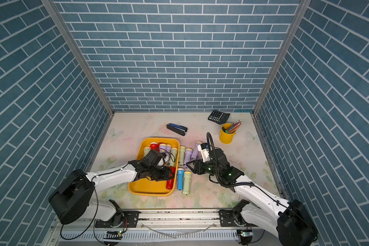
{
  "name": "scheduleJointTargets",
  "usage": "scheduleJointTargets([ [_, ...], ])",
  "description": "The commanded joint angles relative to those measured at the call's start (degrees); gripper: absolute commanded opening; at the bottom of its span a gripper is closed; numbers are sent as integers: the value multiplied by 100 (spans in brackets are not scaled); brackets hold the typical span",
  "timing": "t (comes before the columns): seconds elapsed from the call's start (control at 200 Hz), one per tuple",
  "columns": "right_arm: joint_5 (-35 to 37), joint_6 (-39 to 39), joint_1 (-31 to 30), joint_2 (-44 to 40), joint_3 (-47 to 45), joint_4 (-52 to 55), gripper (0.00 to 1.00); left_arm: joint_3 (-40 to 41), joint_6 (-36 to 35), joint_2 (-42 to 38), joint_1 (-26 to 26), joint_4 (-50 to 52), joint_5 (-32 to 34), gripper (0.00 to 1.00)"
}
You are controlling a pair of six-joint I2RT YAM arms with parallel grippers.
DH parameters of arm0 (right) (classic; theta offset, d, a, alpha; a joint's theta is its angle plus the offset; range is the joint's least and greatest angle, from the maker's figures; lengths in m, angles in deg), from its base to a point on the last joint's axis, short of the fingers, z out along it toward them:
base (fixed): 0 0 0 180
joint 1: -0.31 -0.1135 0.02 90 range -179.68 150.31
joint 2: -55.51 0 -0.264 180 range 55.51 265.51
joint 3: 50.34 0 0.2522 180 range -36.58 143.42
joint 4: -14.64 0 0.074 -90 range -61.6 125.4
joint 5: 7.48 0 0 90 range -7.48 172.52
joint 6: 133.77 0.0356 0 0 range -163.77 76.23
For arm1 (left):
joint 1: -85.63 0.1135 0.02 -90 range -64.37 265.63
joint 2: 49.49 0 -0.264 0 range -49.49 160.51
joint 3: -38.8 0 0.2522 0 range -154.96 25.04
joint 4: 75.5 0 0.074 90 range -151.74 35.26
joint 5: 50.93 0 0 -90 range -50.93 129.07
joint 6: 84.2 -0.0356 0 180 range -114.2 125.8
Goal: Put the flashlights into the storage boxes
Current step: Place the flashlight at the storage box, then pick up the flashlight from the center of the board.
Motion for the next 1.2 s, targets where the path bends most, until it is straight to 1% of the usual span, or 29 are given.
scheduleJointTargets([
  [0.0,62,81,21,8,-79,34,57,-26,-34,-194,20,158,133,53],
  [0.15,116,90,17,-18,-87,79,58,-51,-58,-391,20,320,244,58],
  [0.485,216,124,10,-148,-76,282,58,-206,-236,-999,28,965,669,58],
  [0.565,391,151,17,-181,0,597,58,-225,-348,-1172,20,1102,812,59],
  [0.635,689,158,14,-194,120,1072,57,-224,-452,-1322,26,1152,952,59],
  [0.65,750,160,21,-199,144,1176,57,-341,-483,-1363,27,1154,987,58],
  [0.725,1015,178,22,-203,259,1583,57,-390,-627,-1489,21,1154,1153,58],
  [0.81,1166,220,22,-188,356,1813,57,-550,-914,-1573,22,1291,1369,59],
  [0.905,1350,396,19,-172,382,1903,57,-865,-1286,-1497,19,1549,1498,59],
  [1.005,1440,522,101,-172,295,1778,57,-1298,-1697,-1200,19,1858,1471,57],
  [1.195,1146,793,564,-155,18,1373,57,-2197,-2203,-530,-48,2398,1409,55],
])
